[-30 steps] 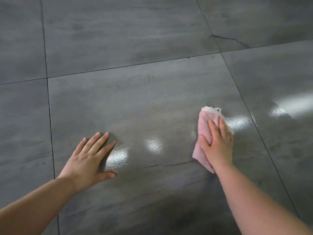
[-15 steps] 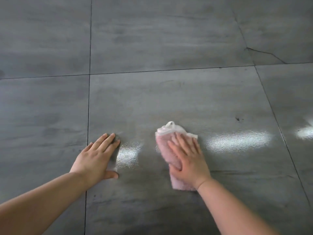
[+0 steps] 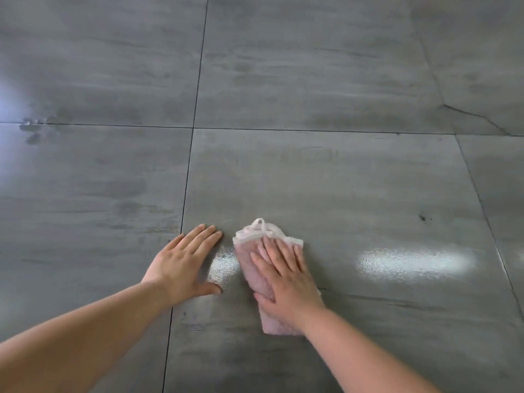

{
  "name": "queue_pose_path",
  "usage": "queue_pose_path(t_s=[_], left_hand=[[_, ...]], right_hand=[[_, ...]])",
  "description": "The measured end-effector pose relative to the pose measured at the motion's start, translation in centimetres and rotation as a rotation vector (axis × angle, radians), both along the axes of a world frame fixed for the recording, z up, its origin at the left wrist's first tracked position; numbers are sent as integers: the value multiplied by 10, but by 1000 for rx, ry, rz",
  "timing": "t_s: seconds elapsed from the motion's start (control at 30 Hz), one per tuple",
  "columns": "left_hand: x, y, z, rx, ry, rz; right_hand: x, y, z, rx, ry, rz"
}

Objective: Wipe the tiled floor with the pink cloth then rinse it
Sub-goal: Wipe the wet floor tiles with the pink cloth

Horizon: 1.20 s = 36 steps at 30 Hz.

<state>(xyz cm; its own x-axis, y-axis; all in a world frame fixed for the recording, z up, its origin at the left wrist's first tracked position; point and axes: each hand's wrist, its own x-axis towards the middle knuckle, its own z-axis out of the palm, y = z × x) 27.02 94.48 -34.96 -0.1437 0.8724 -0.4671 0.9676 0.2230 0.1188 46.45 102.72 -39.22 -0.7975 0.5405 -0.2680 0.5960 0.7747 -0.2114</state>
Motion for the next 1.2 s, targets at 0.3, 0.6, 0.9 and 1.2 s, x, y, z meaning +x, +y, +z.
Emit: queue_pose_path(t_s=[0.3, 0.6, 0.9, 1.2], left_hand=[[-65, -51, 8, -112, -23, 532], [-62, -39, 20, -250, -82, 613], [-58, -64, 175, -52, -258, 852], [-149, -144, 446, 15, -325, 1168]], right_hand=[[54, 71, 18, -65, -61, -794], [-16, 42, 34, -267, 152, -468], [-54, 25, 217, -841, 291, -937], [-150, -11, 496, -866, 274, -871]])
